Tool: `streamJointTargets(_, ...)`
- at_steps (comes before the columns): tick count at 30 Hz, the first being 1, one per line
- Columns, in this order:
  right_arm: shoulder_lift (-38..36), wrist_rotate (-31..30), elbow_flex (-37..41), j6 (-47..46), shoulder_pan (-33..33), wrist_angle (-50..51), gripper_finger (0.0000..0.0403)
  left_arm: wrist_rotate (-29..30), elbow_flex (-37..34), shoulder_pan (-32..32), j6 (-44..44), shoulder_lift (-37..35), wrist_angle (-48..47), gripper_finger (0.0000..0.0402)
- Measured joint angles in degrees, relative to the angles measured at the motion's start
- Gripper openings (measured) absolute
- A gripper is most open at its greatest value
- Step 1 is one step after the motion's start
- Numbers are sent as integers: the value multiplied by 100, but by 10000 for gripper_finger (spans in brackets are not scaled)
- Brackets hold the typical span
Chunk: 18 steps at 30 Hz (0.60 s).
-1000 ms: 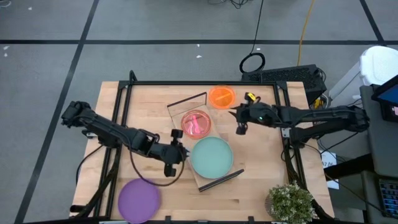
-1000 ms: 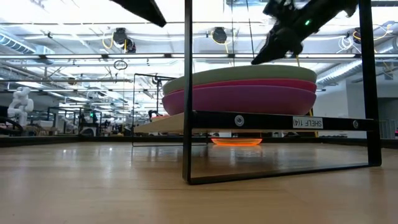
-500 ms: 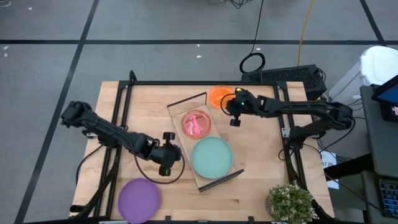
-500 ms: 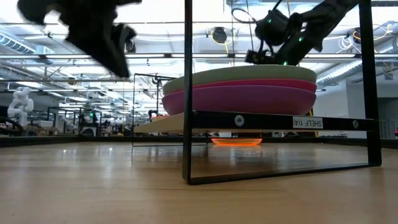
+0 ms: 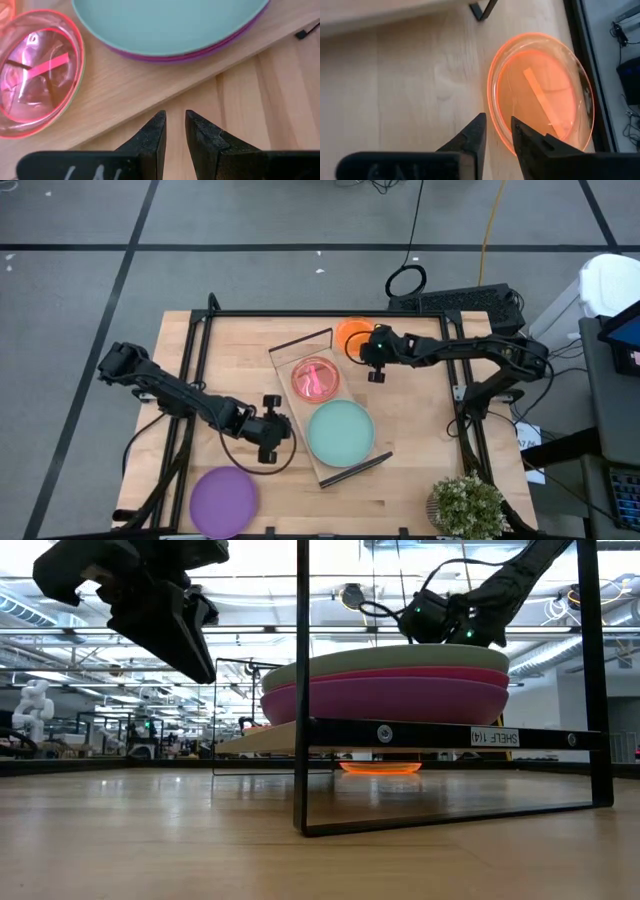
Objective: Place and stack plates onto a shelf
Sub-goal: Stack the light orange plate on the light pink plate on the shelf
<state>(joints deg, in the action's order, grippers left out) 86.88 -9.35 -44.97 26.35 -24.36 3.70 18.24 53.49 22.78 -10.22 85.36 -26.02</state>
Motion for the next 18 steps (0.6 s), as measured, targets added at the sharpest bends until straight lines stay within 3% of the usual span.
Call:
streamJointTargets(9, 207, -108, 0, 111, 2, -44, 125, -17, 0, 147, 48, 0, 279, 79)
streamJointTargets(18, 211, -76, 0, 167, -7, -233, 130, -17, 0, 201, 52, 0, 335, 79)
